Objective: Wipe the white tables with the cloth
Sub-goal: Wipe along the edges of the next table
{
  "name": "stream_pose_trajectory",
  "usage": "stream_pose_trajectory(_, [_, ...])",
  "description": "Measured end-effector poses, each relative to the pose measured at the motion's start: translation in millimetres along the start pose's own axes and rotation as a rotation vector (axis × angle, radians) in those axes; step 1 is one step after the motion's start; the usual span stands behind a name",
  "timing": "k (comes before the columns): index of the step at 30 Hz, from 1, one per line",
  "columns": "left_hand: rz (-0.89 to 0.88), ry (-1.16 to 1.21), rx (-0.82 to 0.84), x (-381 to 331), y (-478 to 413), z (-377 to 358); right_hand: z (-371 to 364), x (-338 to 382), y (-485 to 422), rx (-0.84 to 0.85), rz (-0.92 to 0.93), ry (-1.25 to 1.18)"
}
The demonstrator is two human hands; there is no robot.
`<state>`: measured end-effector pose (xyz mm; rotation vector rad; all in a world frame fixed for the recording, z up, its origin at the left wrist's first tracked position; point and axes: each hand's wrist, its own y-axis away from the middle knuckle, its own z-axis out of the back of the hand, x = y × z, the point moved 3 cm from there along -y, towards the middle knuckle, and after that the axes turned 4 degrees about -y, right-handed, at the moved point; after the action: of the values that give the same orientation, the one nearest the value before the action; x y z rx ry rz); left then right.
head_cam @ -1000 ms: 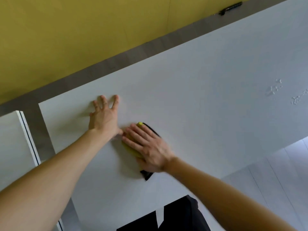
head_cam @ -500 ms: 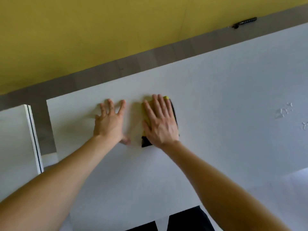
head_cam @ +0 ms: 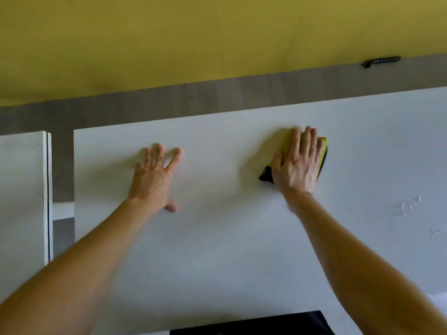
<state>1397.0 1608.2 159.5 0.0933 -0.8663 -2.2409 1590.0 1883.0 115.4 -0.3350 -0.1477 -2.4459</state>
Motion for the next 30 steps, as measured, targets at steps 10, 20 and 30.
stream_pose_trajectory(10, [0.011, -0.009, 0.019, 0, 3, 0, -42, 133, -9, 0.216, 0.645, -0.103])
stream_pose_trajectory(20, [-0.001, 0.003, -0.005, 2, 3, 0, -38, 107, -40, 0.012, 0.196, -0.071])
stream_pose_trajectory(30, [0.014, 0.007, 0.016, 2, 3, 3, -25, 67, -78, 0.053, 0.496, -0.125])
